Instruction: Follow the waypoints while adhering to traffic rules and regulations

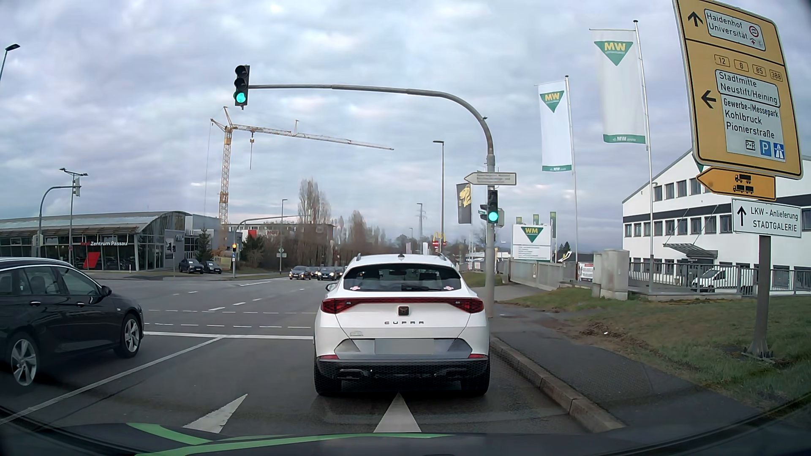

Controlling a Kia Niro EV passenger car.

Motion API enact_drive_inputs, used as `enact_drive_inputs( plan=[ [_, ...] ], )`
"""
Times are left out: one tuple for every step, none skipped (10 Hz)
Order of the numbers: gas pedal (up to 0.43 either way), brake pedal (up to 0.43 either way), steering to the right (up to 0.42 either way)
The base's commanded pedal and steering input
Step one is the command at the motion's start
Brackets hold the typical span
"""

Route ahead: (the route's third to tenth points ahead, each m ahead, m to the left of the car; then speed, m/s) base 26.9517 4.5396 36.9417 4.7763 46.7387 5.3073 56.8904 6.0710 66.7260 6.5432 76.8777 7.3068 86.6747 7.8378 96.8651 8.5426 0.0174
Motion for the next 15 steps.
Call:
enact_drive_inputs(
  plan=[
    [0.000,0.000,0.011],
    [0.000,0.000,0.011],
    [0.000,0.000,0.011],
    [0.000,0.000,0.011],
    [0.000,0.000,0.011],
    [0.079,0.000,0.011],
    [0.138,0.000,0.011],
    [0.177,0.000,0.011],
    [0.197,0.000,0.011],
    [0.220,0.000,0.010],
    [0.240,0.000,0.007],
    [0.260,0.000,0.002],
    [0.268,0.000,0.000],
    [0.280,0.000,0.000],
    [0.280,0.000,-0.001]
  ],
)
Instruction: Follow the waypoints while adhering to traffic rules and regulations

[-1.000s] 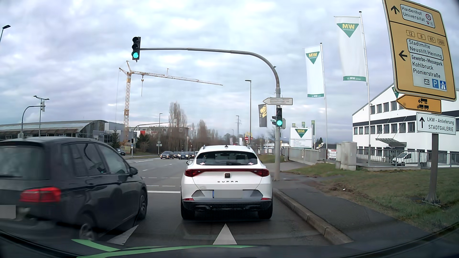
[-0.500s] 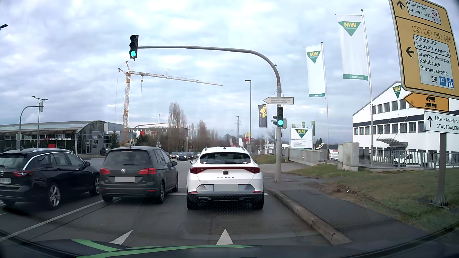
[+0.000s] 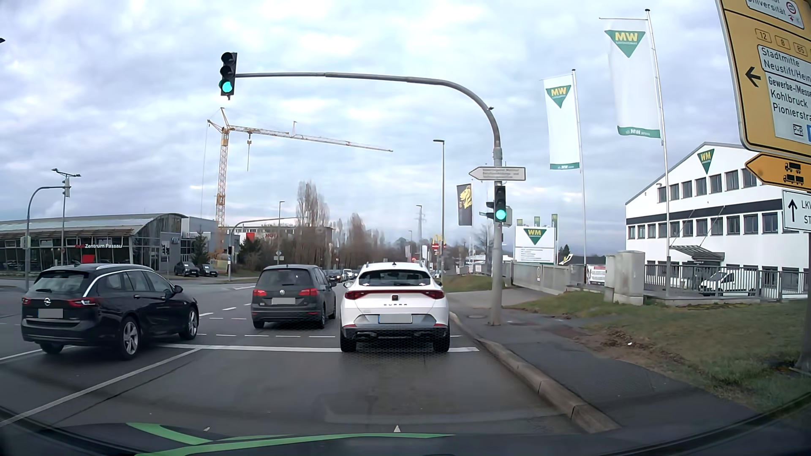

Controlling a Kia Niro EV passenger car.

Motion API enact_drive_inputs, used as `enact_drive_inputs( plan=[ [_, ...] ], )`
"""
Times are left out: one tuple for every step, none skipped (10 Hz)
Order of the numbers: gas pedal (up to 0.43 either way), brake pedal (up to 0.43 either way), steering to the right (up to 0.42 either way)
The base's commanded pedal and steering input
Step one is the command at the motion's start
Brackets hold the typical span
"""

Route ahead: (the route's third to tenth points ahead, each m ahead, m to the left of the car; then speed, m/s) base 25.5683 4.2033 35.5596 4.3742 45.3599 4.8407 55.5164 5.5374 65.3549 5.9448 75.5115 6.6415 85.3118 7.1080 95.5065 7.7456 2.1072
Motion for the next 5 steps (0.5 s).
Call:
enact_drive_inputs(
  plan=[
    [0.280,0.000,-0.007],
    [0.280,0.000,-0.012],
    [0.287,0.000,-0.017],
    [0.287,0.000,-0.019],
    [0.299,0.000,-0.019]
  ],
)
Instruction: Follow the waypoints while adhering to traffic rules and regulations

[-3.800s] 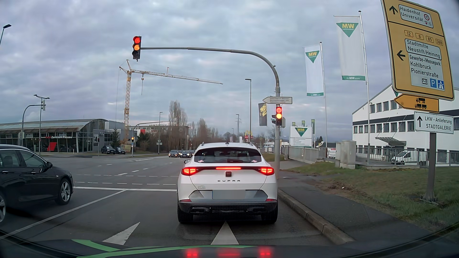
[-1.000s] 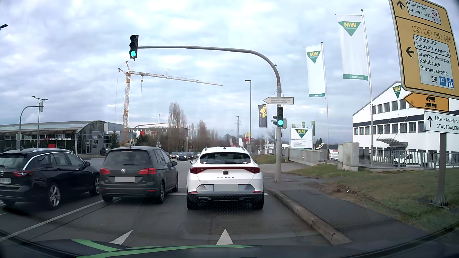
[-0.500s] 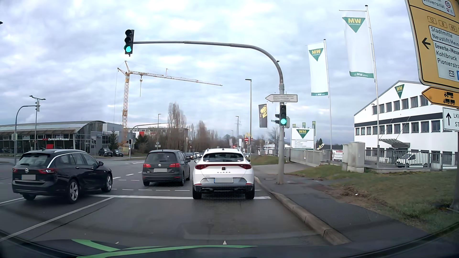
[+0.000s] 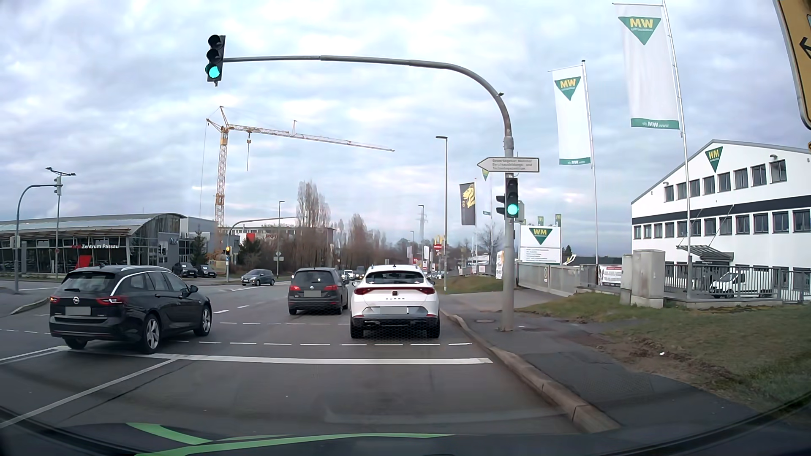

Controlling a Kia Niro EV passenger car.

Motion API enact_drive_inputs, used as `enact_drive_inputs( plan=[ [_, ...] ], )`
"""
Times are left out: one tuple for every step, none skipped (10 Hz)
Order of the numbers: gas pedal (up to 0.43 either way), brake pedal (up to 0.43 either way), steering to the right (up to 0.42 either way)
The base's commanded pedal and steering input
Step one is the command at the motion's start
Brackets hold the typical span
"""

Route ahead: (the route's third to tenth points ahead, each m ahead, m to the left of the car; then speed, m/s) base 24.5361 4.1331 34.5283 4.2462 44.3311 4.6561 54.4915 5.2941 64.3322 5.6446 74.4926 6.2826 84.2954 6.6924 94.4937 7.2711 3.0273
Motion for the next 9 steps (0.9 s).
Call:
enact_drive_inputs(
  plan=[
    [0.299,0.000,-0.018],
    [0.311,0.000,-0.017],
    [0.311,0.000,-0.016],
    [0.311,0.000,-0.014],
    [0.311,0.000,-0.012],
    [0.311,0.000,-0.011],
    [0.311,0.000,-0.010],
    [0.311,0.000,-0.010],
    [0.311,0.000,-0.009]
  ],
)
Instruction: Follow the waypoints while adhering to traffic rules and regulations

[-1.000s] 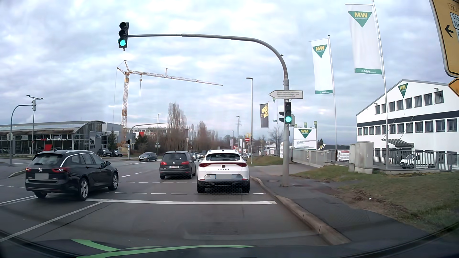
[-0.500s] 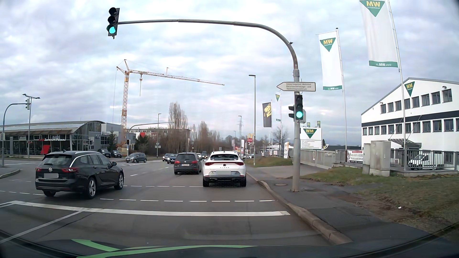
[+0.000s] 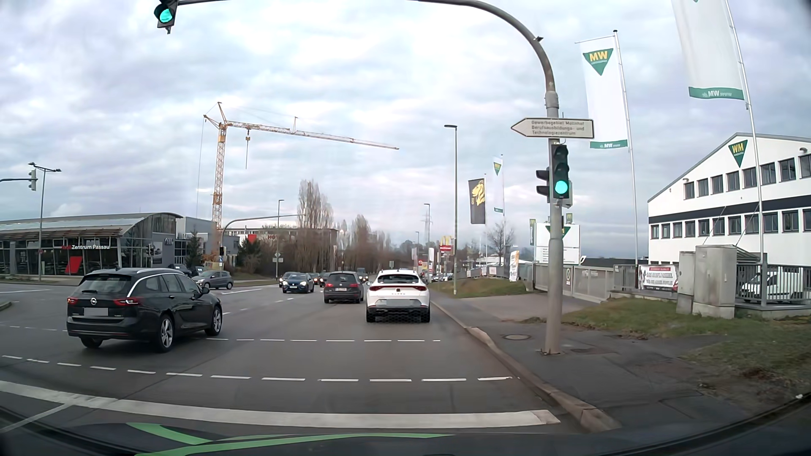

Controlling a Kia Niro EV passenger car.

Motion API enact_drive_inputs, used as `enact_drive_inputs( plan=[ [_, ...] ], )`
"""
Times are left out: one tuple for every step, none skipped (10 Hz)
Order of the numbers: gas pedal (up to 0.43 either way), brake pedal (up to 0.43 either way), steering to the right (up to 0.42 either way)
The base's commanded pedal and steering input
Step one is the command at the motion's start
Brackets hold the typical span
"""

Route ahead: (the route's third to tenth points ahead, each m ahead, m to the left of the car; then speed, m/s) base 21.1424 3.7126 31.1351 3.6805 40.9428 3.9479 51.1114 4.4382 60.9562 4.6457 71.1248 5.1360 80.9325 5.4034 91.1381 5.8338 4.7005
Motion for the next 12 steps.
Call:
enact_drive_inputs(
  plan=[
    [0.311,0.000,-0.009],
    [0.311,0.000,-0.007],
    [0.311,0.000,-0.004],
    [0.311,0.000,-0.003],
    [0.311,0.000,-0.003],
    [0.311,0.000,-0.003],
    [0.311,0.000,-0.003],
    [0.311,0.000,-0.003],
    [0.311,0.000,-0.003],
    [0.311,0.000,-0.002],
    [0.311,0.000,-0.002],
    [0.311,0.000,-0.002]
  ],
)
